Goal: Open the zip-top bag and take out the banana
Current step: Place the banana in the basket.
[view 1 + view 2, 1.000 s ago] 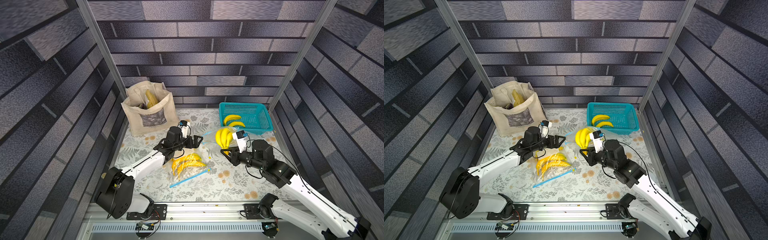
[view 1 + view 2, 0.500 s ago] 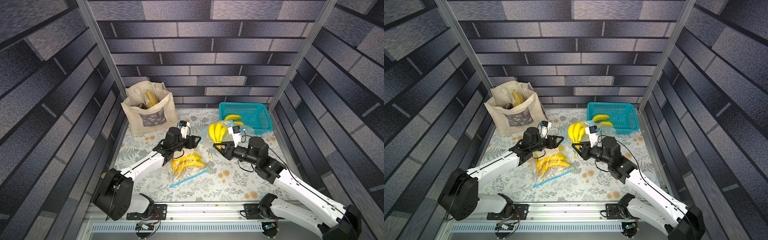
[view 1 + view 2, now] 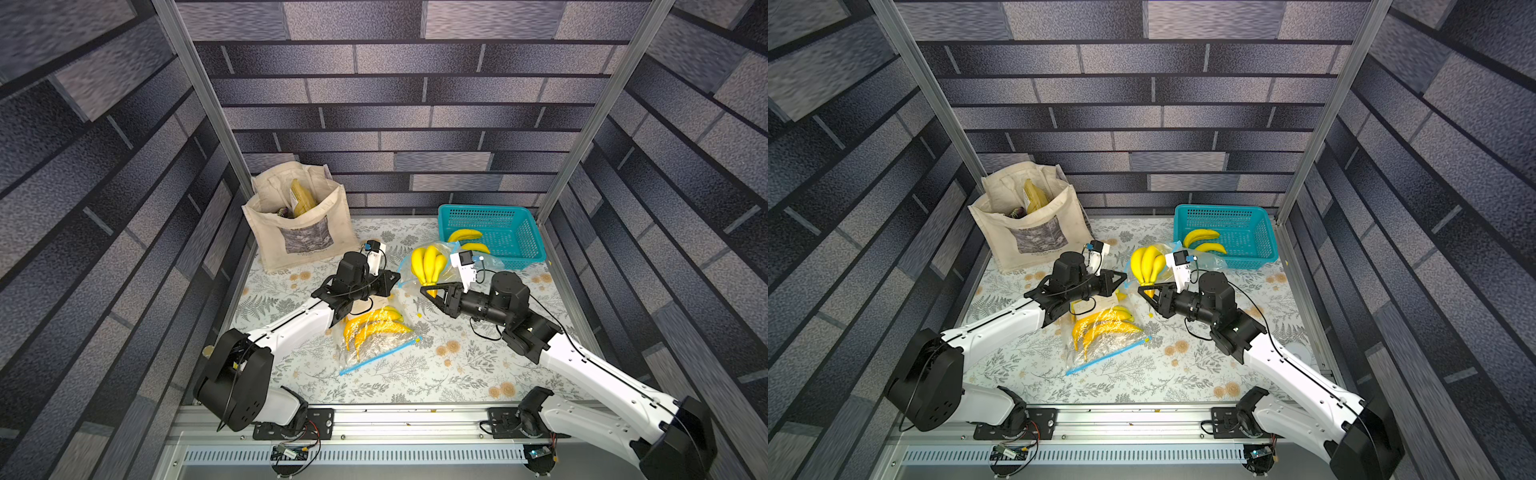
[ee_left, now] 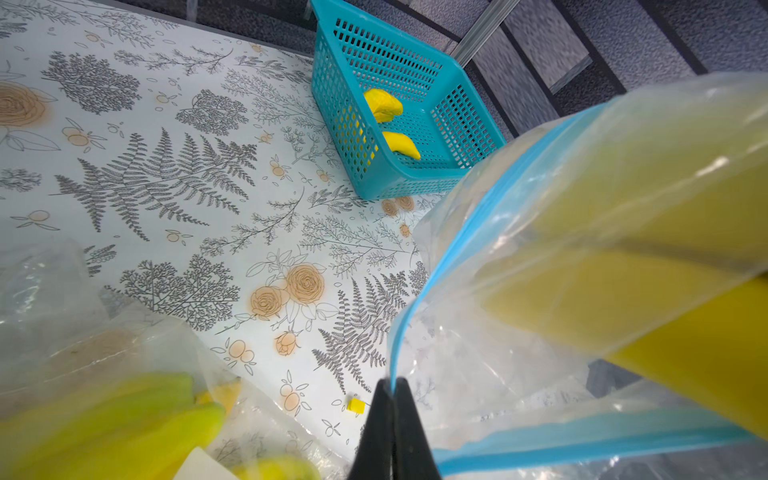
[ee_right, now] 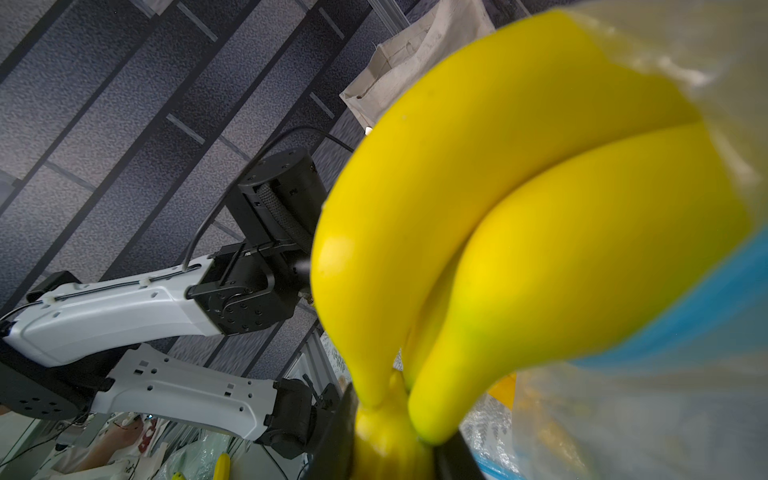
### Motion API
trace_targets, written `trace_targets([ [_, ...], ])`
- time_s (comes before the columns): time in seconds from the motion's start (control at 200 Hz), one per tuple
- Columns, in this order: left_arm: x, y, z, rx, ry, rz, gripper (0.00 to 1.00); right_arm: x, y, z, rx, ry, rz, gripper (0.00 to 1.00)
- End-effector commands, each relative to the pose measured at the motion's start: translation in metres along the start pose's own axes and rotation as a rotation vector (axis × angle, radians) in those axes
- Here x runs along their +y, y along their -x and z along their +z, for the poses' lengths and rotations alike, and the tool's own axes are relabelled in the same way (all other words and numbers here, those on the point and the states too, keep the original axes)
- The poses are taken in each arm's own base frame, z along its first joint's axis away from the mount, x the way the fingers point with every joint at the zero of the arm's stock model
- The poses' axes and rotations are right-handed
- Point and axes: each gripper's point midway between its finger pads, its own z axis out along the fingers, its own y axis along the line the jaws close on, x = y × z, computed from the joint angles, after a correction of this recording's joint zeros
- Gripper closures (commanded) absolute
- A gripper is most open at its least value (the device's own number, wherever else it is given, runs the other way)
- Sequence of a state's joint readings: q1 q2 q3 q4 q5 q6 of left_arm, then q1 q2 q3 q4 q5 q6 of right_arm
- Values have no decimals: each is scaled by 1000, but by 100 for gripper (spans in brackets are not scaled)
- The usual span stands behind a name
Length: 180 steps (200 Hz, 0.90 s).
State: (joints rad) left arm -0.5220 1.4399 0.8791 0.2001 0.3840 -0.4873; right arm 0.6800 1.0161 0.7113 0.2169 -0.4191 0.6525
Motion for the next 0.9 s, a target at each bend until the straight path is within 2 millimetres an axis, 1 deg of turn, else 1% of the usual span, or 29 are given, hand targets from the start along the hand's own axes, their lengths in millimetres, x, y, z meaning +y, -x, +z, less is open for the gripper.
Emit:
trace_targets([
  [0.0,7,5,10,29,52,3,100,26,19,6,-71,168,2,100],
  [0.075,8,5,17,49,41,-5,100,41,22,10,-58,249,-7,100],
  [0.21,13,4,30,95,5,-45,100,56,16,14,7,306,-49,100],
  [0.265,18,3,34,111,0,-67,100,62,15,11,17,319,-72,100],
  [0.331,26,8,39,123,-6,-97,100,67,13,6,39,323,-99,100],
  [0.376,30,10,42,139,-23,-123,100,75,10,2,62,341,-123,100],
  [0.476,32,16,52,184,-56,-150,100,89,8,-3,88,381,-159,100],
  [0.556,30,22,59,198,-61,-145,100,91,12,-5,75,372,-180,100],
  [0.641,29,29,61,190,-53,-144,100,93,19,-8,41,357,-211,100],
  [0.716,32,33,60,173,-29,-140,100,91,29,-12,2,296,-262,100],
  [0.776,32,35,58,161,-19,-137,100,86,43,-19,-40,200,-326,100],
  [0.826,31,33,56,157,-15,-130,100,70,53,-24,-46,62,-378,100],
  [0.897,26,28,54,155,-13,-108,100,35,68,-30,-42,-159,-416,100],
])
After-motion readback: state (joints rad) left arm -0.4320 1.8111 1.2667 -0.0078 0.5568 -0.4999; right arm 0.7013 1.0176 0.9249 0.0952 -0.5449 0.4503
